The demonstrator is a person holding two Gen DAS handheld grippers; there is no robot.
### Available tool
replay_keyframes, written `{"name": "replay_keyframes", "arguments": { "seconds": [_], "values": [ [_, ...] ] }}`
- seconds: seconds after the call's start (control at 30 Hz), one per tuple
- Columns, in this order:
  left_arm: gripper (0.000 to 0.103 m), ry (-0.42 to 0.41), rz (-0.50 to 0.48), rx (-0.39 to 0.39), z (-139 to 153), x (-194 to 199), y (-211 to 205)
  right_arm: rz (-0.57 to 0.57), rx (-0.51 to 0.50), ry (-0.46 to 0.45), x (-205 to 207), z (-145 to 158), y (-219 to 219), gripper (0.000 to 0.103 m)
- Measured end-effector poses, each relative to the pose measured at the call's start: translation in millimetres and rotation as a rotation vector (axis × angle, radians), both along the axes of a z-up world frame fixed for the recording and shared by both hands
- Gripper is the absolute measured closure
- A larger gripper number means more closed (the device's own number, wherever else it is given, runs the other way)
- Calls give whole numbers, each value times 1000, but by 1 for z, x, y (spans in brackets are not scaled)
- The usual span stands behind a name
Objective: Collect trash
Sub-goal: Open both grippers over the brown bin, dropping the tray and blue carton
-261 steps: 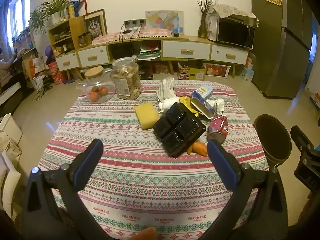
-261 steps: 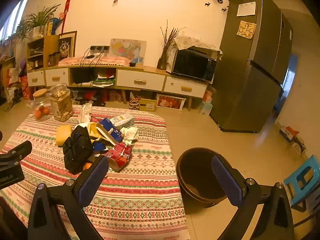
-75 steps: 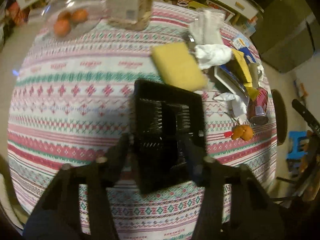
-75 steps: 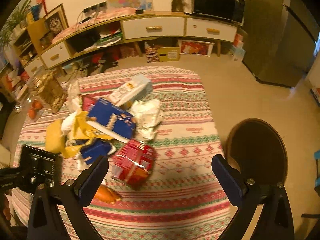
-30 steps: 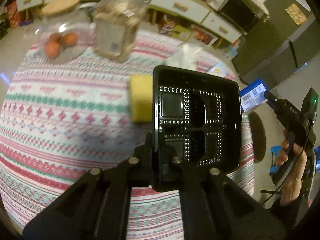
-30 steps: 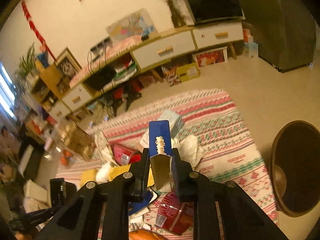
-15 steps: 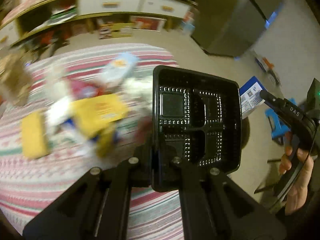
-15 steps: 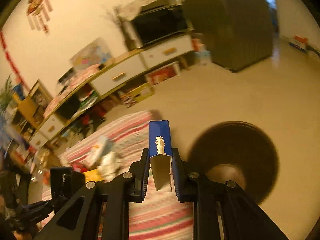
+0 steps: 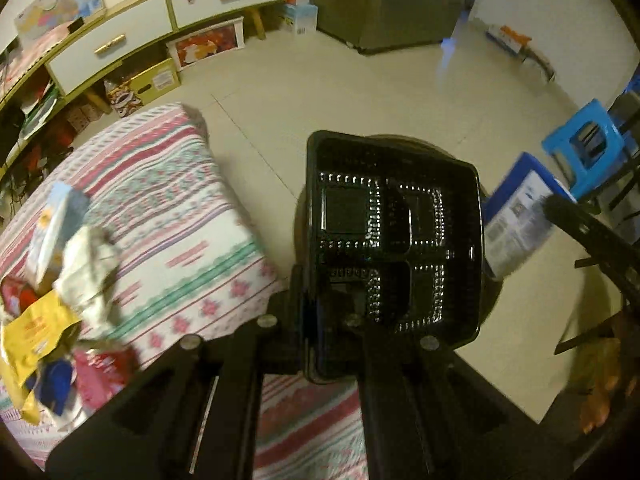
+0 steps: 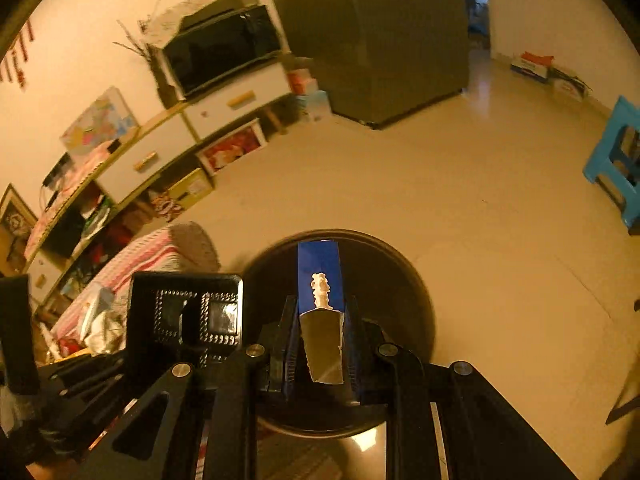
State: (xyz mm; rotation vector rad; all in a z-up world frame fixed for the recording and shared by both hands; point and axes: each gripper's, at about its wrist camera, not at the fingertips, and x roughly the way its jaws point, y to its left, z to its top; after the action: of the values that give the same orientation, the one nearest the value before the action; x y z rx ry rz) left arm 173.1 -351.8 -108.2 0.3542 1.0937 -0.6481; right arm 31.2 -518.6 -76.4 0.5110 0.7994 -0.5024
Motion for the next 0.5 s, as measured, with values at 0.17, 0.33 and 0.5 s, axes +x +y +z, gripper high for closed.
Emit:
{"name": "replay_keyframes", "arguments": {
  "seconds": [0.17, 0.33, 0.5],
  "values": [
    [98, 15, -12, 31, -25, 5, -27, -32, 28, 18, -7, -15, -15, 81],
    [60, -2, -15, 39, -29, 5, -40, -47, 42, 28, -9, -20, -20, 81],
    [31, -73, -2, 22, -13, -1, -34, -56, 42, 27, -8, -21, -20, 81]
  ]
}}
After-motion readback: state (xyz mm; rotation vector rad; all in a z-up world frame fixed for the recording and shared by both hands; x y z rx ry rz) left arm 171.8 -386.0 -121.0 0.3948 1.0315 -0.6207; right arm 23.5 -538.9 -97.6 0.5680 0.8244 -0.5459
